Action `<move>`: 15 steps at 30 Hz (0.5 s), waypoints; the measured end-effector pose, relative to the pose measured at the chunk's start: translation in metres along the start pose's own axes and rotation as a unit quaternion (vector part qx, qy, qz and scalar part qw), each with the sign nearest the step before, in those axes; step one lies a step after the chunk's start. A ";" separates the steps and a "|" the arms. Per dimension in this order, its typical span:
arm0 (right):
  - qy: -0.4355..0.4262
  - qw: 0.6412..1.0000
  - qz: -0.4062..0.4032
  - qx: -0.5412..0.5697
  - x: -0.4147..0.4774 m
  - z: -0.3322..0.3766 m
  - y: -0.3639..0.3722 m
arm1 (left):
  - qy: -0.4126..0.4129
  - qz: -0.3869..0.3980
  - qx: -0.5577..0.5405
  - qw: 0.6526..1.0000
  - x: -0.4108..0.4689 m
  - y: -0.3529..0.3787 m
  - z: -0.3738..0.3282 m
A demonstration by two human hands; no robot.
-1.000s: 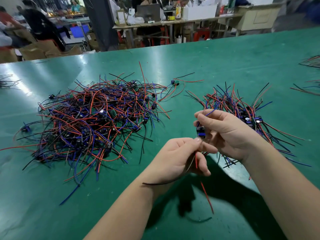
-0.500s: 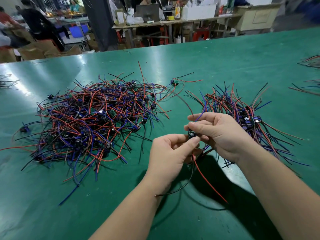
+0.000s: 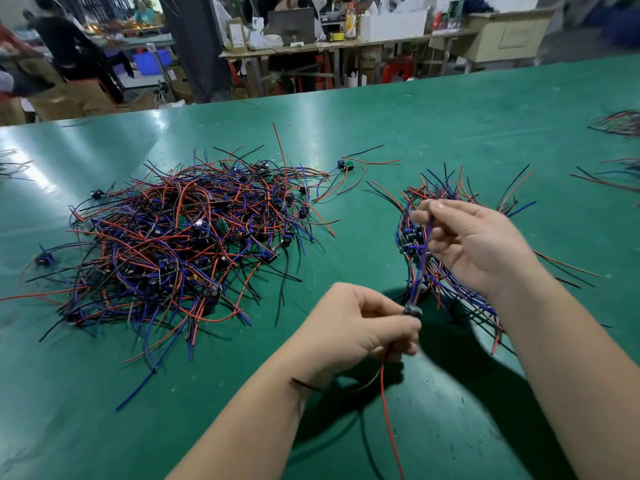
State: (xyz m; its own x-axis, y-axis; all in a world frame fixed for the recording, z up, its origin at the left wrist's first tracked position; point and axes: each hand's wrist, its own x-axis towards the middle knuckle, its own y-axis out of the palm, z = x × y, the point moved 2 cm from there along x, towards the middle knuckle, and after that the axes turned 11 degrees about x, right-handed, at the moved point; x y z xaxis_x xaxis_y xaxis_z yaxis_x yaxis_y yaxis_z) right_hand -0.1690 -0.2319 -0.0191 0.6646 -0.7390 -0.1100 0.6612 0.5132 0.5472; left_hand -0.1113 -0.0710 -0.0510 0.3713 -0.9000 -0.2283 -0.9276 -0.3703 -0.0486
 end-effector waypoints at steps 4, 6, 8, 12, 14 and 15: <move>-0.011 1.000 -0.024 -0.009 0.003 0.007 -0.010 | -0.029 0.010 0.035 0.999 0.000 0.001 0.004; -0.005 0.999 -0.034 -0.020 0.002 0.007 -0.010 | -0.036 0.004 0.063 0.997 0.001 -0.001 0.005; 0.005 0.998 -0.059 -0.015 0.000 0.009 -0.009 | -0.044 0.001 0.089 0.995 0.000 -0.005 0.006; 0.057 0.993 -0.099 0.036 0.000 0.013 -0.009 | -0.052 -0.038 0.156 0.986 0.001 -0.012 0.006; 0.081 0.987 -0.100 0.097 0.000 0.017 -0.012 | -0.054 -0.041 0.196 0.978 0.002 -0.013 0.009; 0.082 0.984 -0.099 0.124 0.000 0.020 -0.014 | -0.056 -0.041 0.202 0.977 0.001 -0.013 0.009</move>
State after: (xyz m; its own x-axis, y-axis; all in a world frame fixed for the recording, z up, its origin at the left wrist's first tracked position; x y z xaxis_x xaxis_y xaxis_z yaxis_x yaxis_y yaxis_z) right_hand -0.1855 -0.2479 -0.0106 0.5911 -0.7236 -0.3564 0.6925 0.2288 0.6842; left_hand -0.0990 -0.0649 -0.0596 0.4596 -0.8318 -0.3112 -0.8438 -0.2996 -0.4453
